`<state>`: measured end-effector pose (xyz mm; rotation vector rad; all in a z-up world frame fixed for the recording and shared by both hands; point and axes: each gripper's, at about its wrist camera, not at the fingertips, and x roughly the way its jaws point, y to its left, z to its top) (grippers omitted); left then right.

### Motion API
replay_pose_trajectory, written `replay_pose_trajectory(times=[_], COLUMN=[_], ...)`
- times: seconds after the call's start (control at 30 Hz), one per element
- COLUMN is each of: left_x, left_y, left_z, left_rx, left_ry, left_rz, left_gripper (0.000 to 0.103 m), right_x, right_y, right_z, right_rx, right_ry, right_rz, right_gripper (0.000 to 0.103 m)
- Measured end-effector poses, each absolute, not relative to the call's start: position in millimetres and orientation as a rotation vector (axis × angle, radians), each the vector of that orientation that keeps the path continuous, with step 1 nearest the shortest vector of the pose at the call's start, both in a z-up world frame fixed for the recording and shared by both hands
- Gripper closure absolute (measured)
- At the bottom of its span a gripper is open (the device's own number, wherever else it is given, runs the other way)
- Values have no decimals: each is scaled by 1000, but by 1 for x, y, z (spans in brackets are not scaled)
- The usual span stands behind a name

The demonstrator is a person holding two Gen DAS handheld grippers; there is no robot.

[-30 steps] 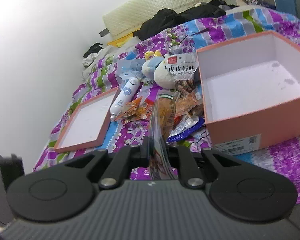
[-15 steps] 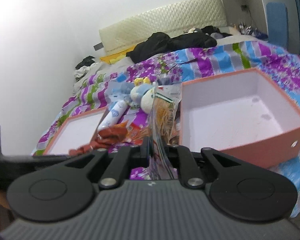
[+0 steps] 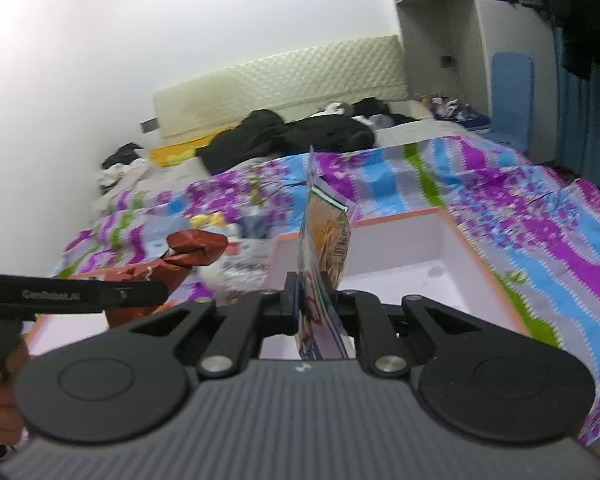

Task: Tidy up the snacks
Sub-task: 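Carry both packets over the open pink box and open both tools to drop them, then lift both tools out of the pink box back toward the pile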

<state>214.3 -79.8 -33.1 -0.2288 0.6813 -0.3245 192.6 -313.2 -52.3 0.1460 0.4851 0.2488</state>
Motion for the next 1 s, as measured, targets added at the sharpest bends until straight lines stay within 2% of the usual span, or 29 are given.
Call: replay_pose_trajectory(times=[0.43, 0.73, 0.77, 0.83, 0.87, 0.9, 1.0], left_x=[322, 352, 352, 347, 345, 342, 329], left_y=[-137, -154, -154, -154, -153, -151, -147], left_z=[-66, -94, -95, -96, -95, -94, -86], left_rx=[-214, -167, -161, -151, -149, -149, -146], left_ry=[834, 898, 900, 896, 893, 888, 865], left_rz=[-355, -351, -352, -352, -352, -353, -354], left_gripper=[66, 66, 66, 66, 66, 66, 65], right_x=[276, 305, 306, 306, 304, 301, 292], right_y=[-361, -366, -366, -367, -367, -367, -365], right_z=[-106, -153, -156, -157, -155, -153, -143], right_rx=[119, 141, 144, 155, 160, 164, 173], right_ry=[663, 786, 797, 801, 795, 782, 744], right_rz=[168, 156, 152, 147, 145, 144, 162], right_gripper=[90, 89, 86, 67, 44, 29, 28])
